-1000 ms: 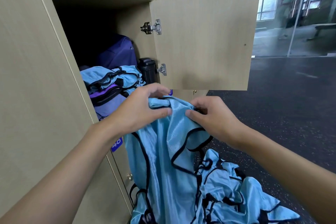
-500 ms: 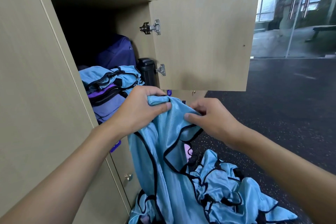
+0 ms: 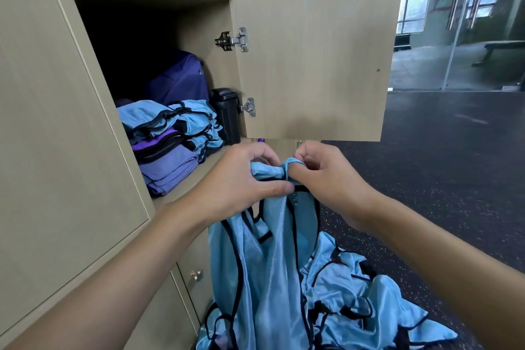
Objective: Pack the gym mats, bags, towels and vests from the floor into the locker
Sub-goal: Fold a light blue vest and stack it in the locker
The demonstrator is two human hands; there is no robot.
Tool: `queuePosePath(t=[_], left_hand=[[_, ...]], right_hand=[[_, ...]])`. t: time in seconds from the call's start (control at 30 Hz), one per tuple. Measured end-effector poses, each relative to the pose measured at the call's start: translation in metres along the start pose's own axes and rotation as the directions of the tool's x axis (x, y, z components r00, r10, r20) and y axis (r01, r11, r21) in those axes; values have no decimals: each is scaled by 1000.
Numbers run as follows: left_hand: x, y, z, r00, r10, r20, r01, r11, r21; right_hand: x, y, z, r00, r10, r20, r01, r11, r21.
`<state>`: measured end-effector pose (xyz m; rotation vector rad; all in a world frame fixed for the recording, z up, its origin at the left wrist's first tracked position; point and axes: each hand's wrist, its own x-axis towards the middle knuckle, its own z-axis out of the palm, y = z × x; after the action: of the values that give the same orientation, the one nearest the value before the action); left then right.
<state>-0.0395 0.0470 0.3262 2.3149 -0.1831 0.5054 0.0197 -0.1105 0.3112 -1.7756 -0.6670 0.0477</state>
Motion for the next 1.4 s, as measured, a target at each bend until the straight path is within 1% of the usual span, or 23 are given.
queuePosePath(t=[0.07, 0.13, 0.27, 0.33, 0.4, 0.47, 0.57, 0.63, 0.7, 0.8, 0.9, 1.03, 1.07, 1.17, 1.23, 1.3, 1.4], left_hand=[[1, -1, 0, 1000, -15, -18, 14, 999, -38], [3, -2, -4, 998, -26, -53, 23, 998, -54], [3, -1, -13, 998, -17, -62, 13, 998, -64], [3, 0, -13, 998, -18, -62, 14, 998, -65], [3, -1, -12, 996, -19, -83, 15, 999, -48], [3, 0, -13, 993, -22, -115, 19, 999, -33], [2, 3, -13, 987, -42, -152, 33, 998, -62], [0, 8, -13, 989, -69, -133, 56, 993, -102], [-2, 13, -12, 994, -91, -65, 84, 990, -111], [-4, 15, -5, 994, -111, 15, 111, 992, -59], [-4, 11, 0, 993, -117, -6, 117, 993, -9], [-2, 8, -12, 988, -153, -38, 151, 988, -40], [-2, 8, -17, 986, -158, -51, 155, 986, -55], [-2, 11, -26, 983, -176, -53, 169, 979, -114], [-1, 12, -29, 981, -185, -67, 174, 975, -141], [0, 11, -30, 979, -186, -88, 171, 973, -155], [-2, 12, -24, 984, -163, -67, 151, 975, -161]], right_hand=[[-1, 0, -1, 1000, 17, 23, -17, 1000, 17], [-1, -1, -4, 997, 58, 54, -63, 995, 81], [-2, -4, -12, 983, 94, 158, -145, 927, 345], [-2, -6, -14, 968, 83, 237, -176, 898, 404], [-1, -7, -15, 956, 87, 279, -202, 887, 414], [0, -5, -14, 964, 109, 242, -206, 882, 423], [2, -4, -12, 983, 120, 140, -171, 875, 453], [3, -3, -11, 987, 128, 95, -157, 873, 461], [3, -3, -10, 991, 121, 64, -137, 877, 461], [3, -3, -7, 995, 96, 20, -95, 892, 443], [3, -2, -7, 997, 81, 2, -75, 909, 411], [4, 1, -13, 998, 54, -17, -45, 940, 337], [5, 3, -15, 999, 34, -11, -30, 959, 281], [4, 7, -16, 999, -45, 9, 45, 999, 8], [4, 8, -16, 998, -70, -12, 69, 995, -77], [3, 7, -16, 997, -74, -29, 73, 996, -45], [3, 5, -13, 995, -71, -71, 77, 993, 87]])
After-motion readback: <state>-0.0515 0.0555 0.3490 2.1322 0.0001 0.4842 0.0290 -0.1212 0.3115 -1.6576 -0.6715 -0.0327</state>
